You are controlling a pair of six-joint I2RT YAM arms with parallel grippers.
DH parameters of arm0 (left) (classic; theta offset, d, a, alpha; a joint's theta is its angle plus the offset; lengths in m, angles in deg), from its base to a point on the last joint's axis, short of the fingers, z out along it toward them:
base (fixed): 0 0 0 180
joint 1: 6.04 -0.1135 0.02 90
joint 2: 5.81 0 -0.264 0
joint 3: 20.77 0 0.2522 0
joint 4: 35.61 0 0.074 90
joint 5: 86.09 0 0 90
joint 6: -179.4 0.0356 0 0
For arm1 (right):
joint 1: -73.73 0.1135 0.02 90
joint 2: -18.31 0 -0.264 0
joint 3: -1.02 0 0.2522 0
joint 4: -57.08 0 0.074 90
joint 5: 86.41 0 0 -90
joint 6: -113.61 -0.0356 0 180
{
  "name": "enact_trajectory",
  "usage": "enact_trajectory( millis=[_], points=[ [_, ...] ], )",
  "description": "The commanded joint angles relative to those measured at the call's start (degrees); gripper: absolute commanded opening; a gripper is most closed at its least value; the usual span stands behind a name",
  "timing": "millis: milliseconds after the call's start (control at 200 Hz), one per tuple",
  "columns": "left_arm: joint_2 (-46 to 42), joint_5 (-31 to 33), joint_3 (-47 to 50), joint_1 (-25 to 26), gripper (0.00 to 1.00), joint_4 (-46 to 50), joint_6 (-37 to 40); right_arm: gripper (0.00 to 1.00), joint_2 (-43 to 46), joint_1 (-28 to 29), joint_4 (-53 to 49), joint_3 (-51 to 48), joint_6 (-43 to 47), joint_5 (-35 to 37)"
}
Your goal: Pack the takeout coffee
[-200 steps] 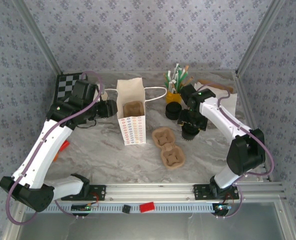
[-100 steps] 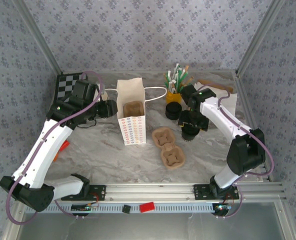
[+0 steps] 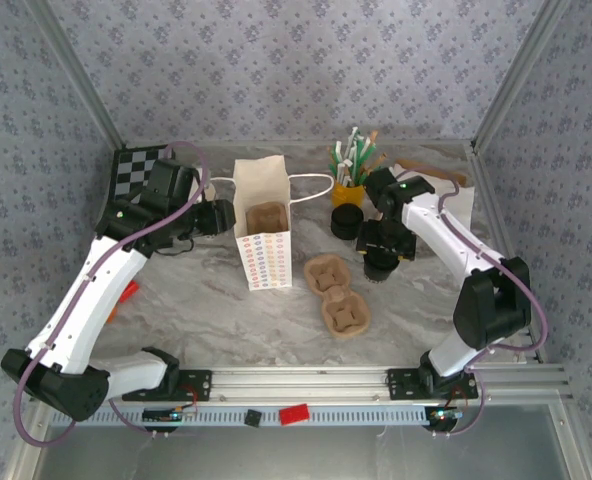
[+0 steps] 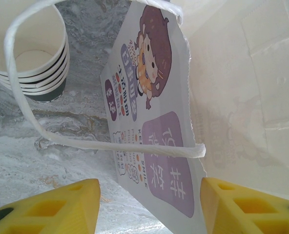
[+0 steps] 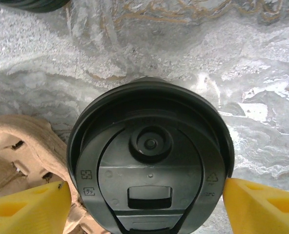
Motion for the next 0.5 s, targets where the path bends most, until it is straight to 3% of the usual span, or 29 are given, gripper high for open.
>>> enact_trajectory(
  millis=[0,495],
  points=[
    [0.08,0.65,-1.43,0.15,0.56,0.12,-0.45,0.83,-1.41,0.1,-0.87,0.01,2.58,-0.86],
    [0.53,0.64,-1.65,0.14,0.56,0.04,-0.53,0.84,-3.41,0.39,-1.01,0.8,6.24,0.29]
  ],
)
